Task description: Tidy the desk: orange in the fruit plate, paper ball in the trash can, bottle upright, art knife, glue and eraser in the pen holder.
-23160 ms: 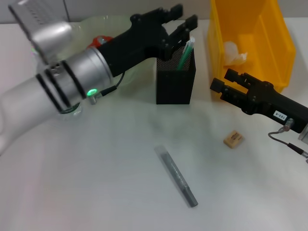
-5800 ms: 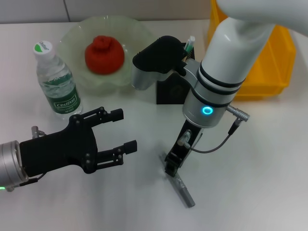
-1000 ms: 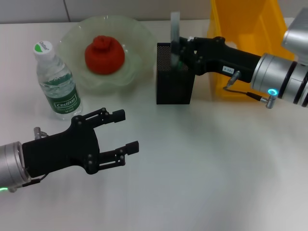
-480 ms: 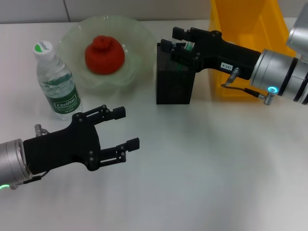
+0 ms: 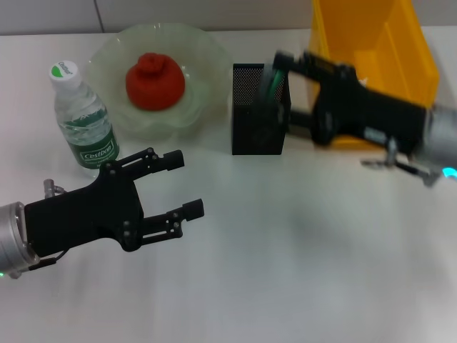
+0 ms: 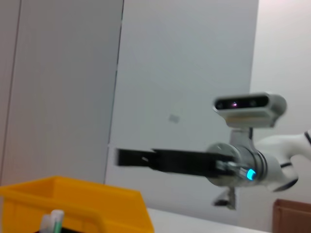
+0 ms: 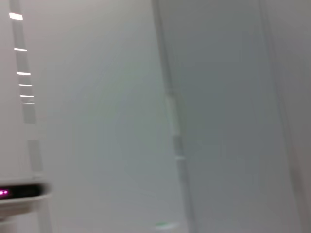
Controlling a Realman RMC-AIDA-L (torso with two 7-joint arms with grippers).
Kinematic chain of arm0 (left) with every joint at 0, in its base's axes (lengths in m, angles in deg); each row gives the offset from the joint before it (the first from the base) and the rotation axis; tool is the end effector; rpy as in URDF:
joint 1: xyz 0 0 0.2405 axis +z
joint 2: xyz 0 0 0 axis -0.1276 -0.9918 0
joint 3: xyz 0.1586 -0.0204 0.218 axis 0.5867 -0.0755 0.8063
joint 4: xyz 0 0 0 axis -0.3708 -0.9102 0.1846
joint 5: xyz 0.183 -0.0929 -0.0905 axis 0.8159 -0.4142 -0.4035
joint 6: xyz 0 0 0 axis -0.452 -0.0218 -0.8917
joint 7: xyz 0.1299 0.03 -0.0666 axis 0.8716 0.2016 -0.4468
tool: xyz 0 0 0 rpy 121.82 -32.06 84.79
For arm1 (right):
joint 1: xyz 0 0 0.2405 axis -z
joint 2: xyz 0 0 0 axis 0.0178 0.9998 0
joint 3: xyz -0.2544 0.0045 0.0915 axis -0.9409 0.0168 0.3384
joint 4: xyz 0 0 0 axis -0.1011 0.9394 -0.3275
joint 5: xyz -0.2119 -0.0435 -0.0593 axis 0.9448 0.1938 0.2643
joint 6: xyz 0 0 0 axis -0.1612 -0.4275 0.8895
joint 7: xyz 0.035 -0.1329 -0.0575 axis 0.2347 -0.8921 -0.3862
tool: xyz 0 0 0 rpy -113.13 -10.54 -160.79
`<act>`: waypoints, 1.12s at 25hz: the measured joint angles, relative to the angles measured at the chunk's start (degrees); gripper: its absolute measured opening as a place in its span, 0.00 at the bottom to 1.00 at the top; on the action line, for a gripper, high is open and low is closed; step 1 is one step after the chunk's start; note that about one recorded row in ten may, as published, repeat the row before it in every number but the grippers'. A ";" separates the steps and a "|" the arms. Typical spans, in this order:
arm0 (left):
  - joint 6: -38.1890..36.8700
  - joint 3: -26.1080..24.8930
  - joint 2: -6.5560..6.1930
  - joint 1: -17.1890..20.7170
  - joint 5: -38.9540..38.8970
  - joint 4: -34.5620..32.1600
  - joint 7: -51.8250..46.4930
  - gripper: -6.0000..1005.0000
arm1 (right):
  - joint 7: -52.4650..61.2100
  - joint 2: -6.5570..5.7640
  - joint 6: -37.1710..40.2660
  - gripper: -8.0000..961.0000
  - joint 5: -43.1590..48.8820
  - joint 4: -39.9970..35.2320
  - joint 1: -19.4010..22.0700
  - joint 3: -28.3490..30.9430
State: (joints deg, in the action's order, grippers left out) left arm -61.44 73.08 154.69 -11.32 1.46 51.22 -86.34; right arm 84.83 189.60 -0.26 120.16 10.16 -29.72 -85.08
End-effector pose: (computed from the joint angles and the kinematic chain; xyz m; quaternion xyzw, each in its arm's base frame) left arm -0.2940 0.2720 -0.0319 -0.9127 -0.1118 -0.3690 0.1350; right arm 0.2290 0.3443 -0.0418 -0.8890 0.1038 0.4145 0.1645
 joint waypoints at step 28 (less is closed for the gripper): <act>-5.50 0.69 -1.64 0.51 4.06 -0.08 -4.94 0.78 | -0.08 -0.19 10.70 0.83 17.43 -0.42 5.00 0.02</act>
State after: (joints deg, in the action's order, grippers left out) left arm -66.93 73.77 153.05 -10.81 5.53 51.15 -91.28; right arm 84.75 189.42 10.44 137.58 9.73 -24.72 -85.06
